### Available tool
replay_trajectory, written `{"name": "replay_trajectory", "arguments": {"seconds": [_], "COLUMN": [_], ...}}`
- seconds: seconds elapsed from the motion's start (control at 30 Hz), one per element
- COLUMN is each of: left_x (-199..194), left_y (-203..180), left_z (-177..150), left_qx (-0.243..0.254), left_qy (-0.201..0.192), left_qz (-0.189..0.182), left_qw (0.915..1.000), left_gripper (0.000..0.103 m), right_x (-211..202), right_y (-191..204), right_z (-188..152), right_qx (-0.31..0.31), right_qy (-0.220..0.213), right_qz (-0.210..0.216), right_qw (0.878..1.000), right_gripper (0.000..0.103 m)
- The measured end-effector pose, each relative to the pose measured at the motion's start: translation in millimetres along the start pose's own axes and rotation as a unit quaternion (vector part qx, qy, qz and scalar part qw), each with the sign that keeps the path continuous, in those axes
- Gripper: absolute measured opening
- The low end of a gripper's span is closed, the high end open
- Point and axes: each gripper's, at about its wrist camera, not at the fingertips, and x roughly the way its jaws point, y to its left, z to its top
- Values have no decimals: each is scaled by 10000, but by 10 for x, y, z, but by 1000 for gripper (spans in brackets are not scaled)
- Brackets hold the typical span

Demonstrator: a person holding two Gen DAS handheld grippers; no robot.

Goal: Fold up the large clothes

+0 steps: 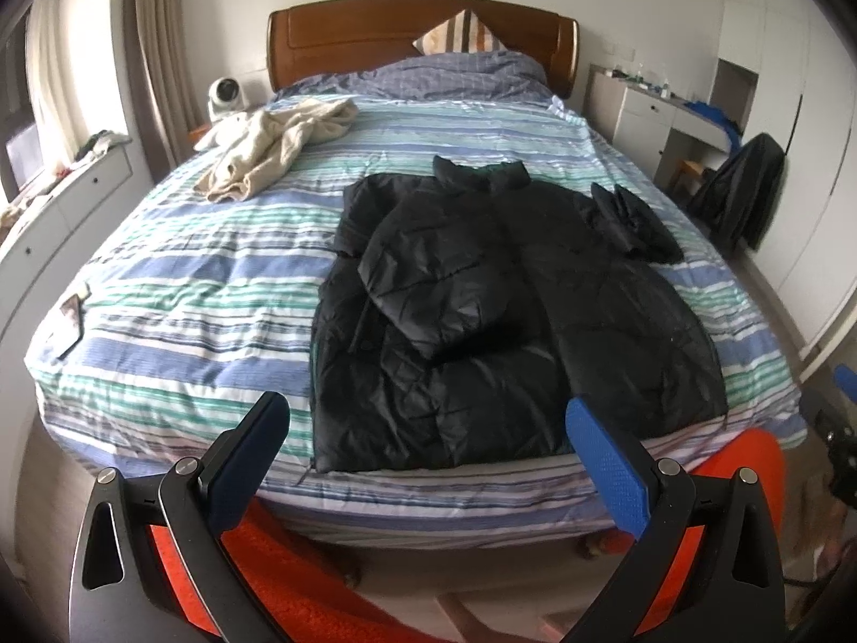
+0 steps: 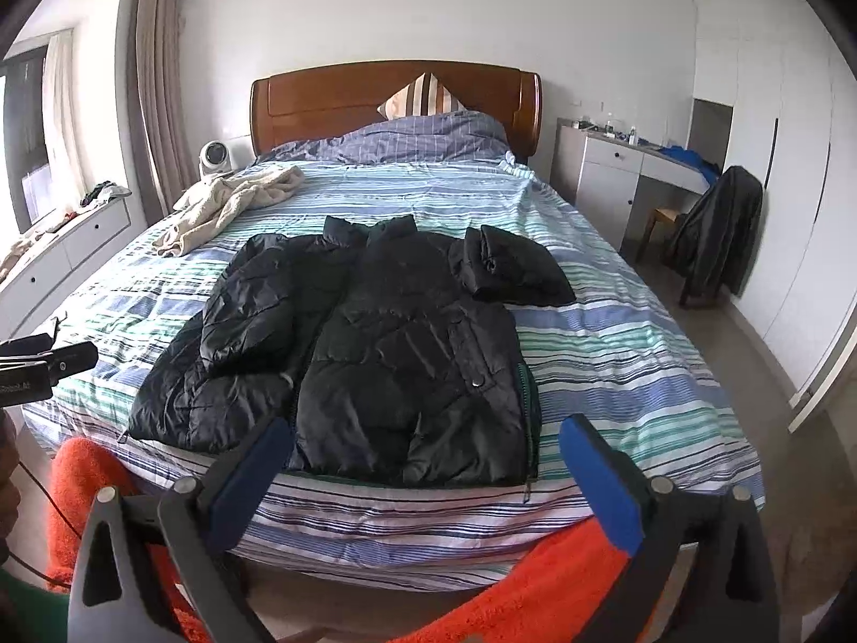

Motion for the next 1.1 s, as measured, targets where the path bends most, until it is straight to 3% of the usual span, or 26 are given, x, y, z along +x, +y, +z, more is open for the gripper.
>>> {"name": "replay_trajectory", "arguments": {"seconds": [0.23, 0.77, 1.1], "left_x": [89, 142, 116], "left_y": [-57, -50, -31], "left_z": [36, 39, 20], "left_qx": [118, 161, 130], "left_qy": [-80, 40, -13], "left_qz": [386, 658, 823], "left_qw": [9992, 9977, 9965], "left_gripper": [103, 103, 103], "right_x": [124, 225, 174], "right_y": [138, 207, 266], "right_z": [45, 75, 55], "right_qx": [-363, -449, -598], "right_qy": [138, 273, 63], "right_qz": [-31, -9, -25], "right_qw": [9992, 9986, 9982], "right_gripper": [103, 103, 103]}}
